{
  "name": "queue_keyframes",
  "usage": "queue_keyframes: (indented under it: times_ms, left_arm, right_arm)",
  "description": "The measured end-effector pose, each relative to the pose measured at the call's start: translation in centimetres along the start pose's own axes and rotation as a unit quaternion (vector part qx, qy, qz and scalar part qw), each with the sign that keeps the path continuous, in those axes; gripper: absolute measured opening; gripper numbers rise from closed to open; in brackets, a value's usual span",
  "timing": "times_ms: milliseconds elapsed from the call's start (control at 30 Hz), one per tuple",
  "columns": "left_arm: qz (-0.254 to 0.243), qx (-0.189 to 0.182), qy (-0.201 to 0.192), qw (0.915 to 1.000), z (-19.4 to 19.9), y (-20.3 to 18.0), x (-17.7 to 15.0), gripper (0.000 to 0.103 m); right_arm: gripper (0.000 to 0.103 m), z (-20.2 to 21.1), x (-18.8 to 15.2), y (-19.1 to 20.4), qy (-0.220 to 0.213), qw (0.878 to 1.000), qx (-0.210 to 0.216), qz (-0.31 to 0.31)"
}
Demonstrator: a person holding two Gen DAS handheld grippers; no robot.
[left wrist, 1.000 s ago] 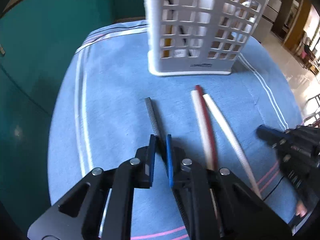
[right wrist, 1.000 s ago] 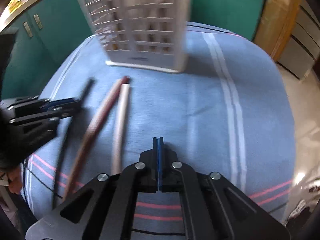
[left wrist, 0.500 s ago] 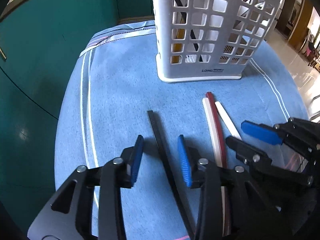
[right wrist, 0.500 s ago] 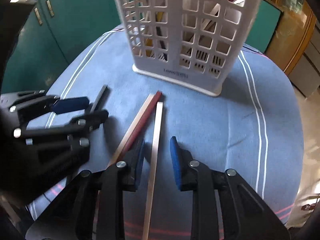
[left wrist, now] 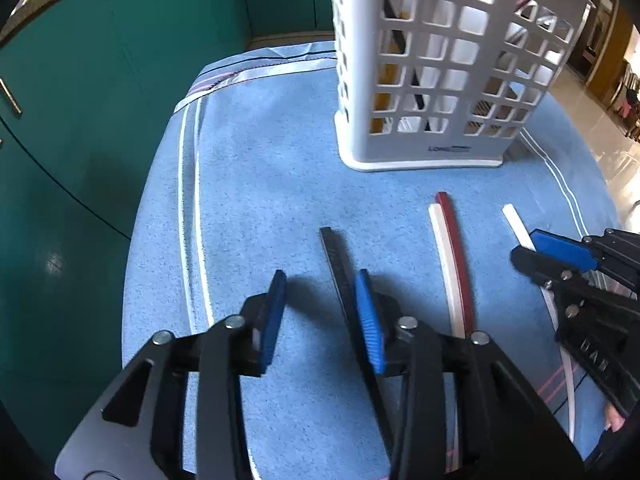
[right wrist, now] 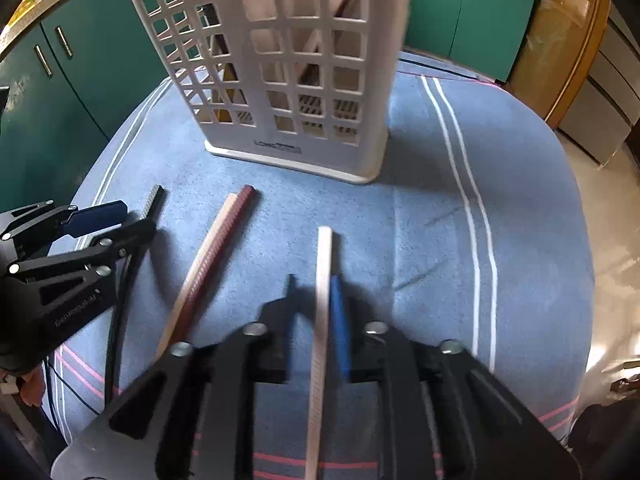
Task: Organize utensils
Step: 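Grasp another black chopstick with the left tool while the right tool grasps a beige one, then lift both chopsticks into the white holder and open both tools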
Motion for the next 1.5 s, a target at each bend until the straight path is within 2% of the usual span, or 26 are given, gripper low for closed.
queue_keyframes:
  times_ms: [33,133,200,267,300,333,367,467,633,733,900,1100,1300,1400,1500]
  left_arm:
    - [0.001,0.002,0.000,1.0000,-0.1,0.1,0.1,0.044]
    - [0.004,0.001,-0.001,1.0000,-0.2,0.5,0.1,0.047]
    - [0.008,-0.003,-0.003,1.0000,-0.8,1.0,0.3,0.047]
    - [0.007,-0.008,-0.006,0.9999,-0.8,0.9,0.4,0.041]
    - [0.005,-0.009,-0.008,0.9999,-0.7,0.7,0.3,0.030]
    - [0.001,-0.013,-0.008,0.9999,-0.7,0.4,0.4,0.014]
    - [0.001,-0.016,-0.006,0.9999,-0.6,0.2,0.4,0.011]
    - [0.007,-0.015,-0.012,0.9998,0.1,-0.1,0.5,0.009]
    - [0.009,-0.017,-0.055,0.9983,4.1,-0.3,1.2,0.006]
    - [0.006,-0.020,-0.091,0.9956,7.8,-0.5,1.8,0.006]
    - [0.003,-0.023,-0.164,0.9862,15.0,-0.5,3.3,0.006]
    - [0.002,-0.031,-0.243,0.9695,22.7,-0.4,5.9,0.006]
    - [-0.018,-0.015,-0.300,0.9538,28.4,-0.4,9.1,0.006]
    - [-0.026,-0.007,-0.329,0.9439,31.2,-0.5,11.5,0.006]
    - [-0.017,-0.010,-0.336,0.9417,31.9,-0.3,13.7,0.006]
  right_arm:
    - [0.024,-0.5,0.4,0.4,-0.001,1.000,-0.002,0.005]
    - [0.023,-1.2,1.0,1.2,-0.002,1.000,-0.009,0.017]
    - [0.010,-1.0,1.0,2.1,-0.001,1.000,-0.001,0.016]
    - [0.007,-1.0,1.1,2.7,0.001,1.000,0.006,0.015]
    - [0.007,-1.4,1.5,2.9,0.001,1.000,0.007,0.014]
    - [0.007,-1.4,1.5,3.0,0.003,1.000,0.013,0.012]
    - [0.007,-1.5,1.7,3.1,0.005,1.000,0.020,0.009]
    - [0.006,0.2,1.5,3.2,-0.008,0.999,0.031,0.005]
    - [0.006,4.7,1.2,1.8,-0.049,0.998,0.050,-0.002]
    - [0.007,8.2,1.9,1.0,-0.086,0.994,0.065,-0.007]
    - [0.007,14.6,3.0,-0.3,-0.155,0.985,0.080,-0.012]
    - [0.007,21.7,4.6,-2.0,-0.225,0.970,0.088,-0.024]
    - [0.007,27.4,7.9,-3.2,-0.287,0.954,0.081,-0.023]
    - [0.007,29.6,10.0,-3.2,-0.307,0.950,0.060,-0.016]
    - [0.007,30.7,12.2,-3.2,-0.312,0.948,0.052,-0.017]
Point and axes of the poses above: each gripper's, at about its wrist camera, not at the fingertips, and z roughly against the way its jaws point, y to its left, x to its top, the point moved 3 cm from there along -z, roughly the way its jaws point, and after that the axes turned 5 degrees about -y, right-handed, at the moved point
